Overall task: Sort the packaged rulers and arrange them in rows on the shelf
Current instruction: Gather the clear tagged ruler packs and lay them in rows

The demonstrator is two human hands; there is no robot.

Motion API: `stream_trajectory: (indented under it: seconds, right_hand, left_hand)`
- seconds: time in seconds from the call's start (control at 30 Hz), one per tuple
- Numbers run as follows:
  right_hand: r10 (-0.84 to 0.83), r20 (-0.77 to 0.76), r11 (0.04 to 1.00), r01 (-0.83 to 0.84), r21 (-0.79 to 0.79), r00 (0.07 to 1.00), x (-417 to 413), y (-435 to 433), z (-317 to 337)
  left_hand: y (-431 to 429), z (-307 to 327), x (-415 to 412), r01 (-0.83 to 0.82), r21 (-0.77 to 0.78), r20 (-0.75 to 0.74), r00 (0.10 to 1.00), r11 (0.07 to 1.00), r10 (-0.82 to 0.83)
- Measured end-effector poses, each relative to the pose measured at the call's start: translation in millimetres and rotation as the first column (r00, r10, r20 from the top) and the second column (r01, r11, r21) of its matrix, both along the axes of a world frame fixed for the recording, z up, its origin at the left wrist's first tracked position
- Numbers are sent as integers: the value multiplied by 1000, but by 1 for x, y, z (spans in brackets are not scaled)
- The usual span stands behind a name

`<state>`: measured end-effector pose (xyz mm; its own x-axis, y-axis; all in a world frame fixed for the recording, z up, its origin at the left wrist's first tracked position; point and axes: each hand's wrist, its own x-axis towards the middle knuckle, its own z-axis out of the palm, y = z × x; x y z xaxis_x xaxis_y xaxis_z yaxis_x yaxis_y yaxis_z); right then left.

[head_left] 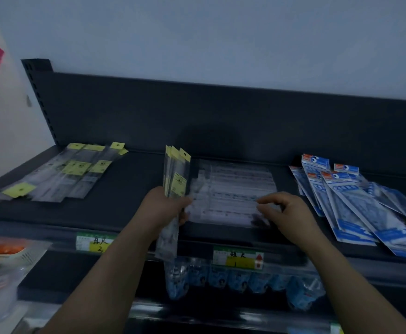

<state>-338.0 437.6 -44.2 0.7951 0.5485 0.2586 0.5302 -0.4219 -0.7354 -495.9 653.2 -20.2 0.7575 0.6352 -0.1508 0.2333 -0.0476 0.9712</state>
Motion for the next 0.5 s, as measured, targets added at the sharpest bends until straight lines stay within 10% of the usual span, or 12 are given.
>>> stream_trajectory:
  seconds: [0.5]
  right_hand:
    - [207,39,972,-201,-122,978,-74,171,28]
  left_hand:
    - [113,22,-60,-175,-456,215,930,872,299]
